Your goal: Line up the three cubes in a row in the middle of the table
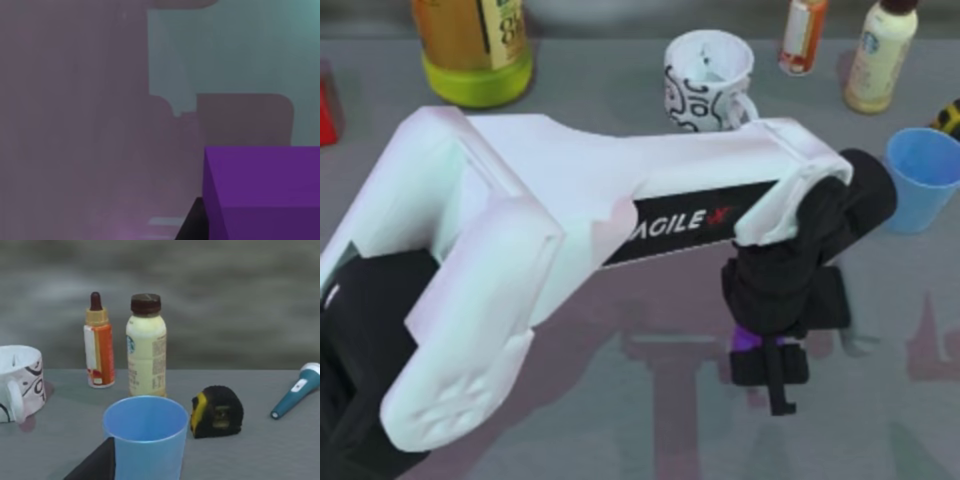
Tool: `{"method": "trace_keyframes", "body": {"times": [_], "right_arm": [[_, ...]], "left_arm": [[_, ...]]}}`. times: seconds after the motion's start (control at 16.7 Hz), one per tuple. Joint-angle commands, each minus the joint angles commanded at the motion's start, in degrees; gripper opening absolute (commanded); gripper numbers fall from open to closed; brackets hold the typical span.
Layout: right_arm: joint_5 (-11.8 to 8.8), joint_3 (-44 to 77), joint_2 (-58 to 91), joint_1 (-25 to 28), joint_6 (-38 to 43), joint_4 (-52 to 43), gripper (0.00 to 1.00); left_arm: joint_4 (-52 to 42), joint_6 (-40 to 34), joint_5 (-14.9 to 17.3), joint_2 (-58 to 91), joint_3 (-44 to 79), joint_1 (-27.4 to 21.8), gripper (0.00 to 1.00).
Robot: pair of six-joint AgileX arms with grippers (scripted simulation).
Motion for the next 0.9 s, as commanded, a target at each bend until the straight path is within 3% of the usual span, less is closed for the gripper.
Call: {"method": "trace_keyframes", "body": {"times": [0.36, 0.9], "right_arm": [[0.00, 0.00, 0.00, 0.00, 0.00, 0.00, 1.00], [0.00, 0.00, 0.00, 0.00, 0.00, 0.00, 1.00]], "left_arm": [[0.00, 0.00, 0.00, 0.00, 0.00, 0.00, 0.98], [-0.01, 0.00, 0.00, -0.03, 0.01, 0.11, 1.00]]}}
